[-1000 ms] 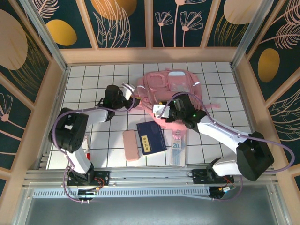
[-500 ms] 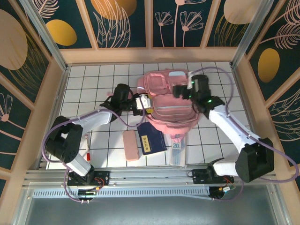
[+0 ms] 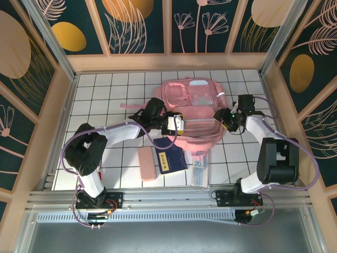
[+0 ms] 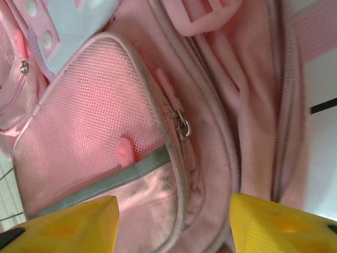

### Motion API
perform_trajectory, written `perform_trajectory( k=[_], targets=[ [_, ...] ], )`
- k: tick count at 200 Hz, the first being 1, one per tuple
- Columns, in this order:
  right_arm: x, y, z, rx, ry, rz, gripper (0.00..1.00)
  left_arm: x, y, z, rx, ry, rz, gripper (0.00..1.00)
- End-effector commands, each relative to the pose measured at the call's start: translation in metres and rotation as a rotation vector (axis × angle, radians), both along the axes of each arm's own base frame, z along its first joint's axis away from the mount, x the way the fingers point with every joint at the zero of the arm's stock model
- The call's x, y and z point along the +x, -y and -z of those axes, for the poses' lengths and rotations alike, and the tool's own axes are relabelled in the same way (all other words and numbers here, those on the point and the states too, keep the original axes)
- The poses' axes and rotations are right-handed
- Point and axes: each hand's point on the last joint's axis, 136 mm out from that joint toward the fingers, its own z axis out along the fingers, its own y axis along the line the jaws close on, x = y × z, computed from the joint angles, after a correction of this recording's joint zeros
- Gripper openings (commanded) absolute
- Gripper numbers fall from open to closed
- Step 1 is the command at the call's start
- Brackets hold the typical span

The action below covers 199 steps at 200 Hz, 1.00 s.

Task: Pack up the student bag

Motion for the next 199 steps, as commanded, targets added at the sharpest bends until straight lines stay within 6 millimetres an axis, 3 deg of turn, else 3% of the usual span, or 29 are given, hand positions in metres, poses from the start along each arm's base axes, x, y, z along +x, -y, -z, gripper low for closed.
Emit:
perform_trajectory(
  k=[1, 15, 24, 40, 68, 87, 117, 143, 172, 199],
  targets=[
    [0.011, -0.013, 0.005, 0.068, -0.008, -0.027, 0.57, 0.007, 0.011, -0.012, -0.03, 0.027, 0.004, 0.57],
    [0.014, -0.016, 0.012, 0.079, -0.011, -0.03, 0.56, 0.009, 0.011, -0.011, -0.032, 0.024, -0.006, 0.56],
    [0.017, -0.021, 0.011, 0.112, -0.001, -0.046, 0.45, 0.011, 0.012, -0.012, -0.035, 0.024, -0.012, 0.56],
    [0.021, -0.032, 0.0, 0.172, 0.035, -0.075, 0.34, 0.013, 0.013, -0.012, -0.038, 0.024, -0.022, 0.56],
    [0.032, -0.041, -0.028, 0.229, 0.115, -0.114, 0.0, 0.015, 0.014, -0.011, -0.037, 0.02, -0.026, 0.56],
    [0.037, -0.046, -0.049, 0.266, 0.155, -0.127, 0.0, 0.019, 0.017, -0.016, -0.051, 0.018, -0.04, 0.57],
    [0.041, -0.059, -0.098, 0.396, 0.225, -0.138, 0.0, 0.026, 0.02, -0.026, -0.068, 0.041, -0.053, 0.6],
    [0.045, -0.062, -0.128, 0.453, 0.249, -0.121, 0.0, 0.043, 0.02, -0.027, -0.037, 0.066, -0.111, 0.66],
    [0.05, -0.064, -0.146, 0.491, 0.257, -0.119, 0.0, 0.054, 0.022, -0.03, -0.027, 0.067, -0.149, 0.69],
    [0.057, -0.061, -0.146, 0.486, 0.255, -0.086, 0.0, 0.029, 0.028, -0.049, -0.085, 0.008, -0.043, 0.69]
  ],
)
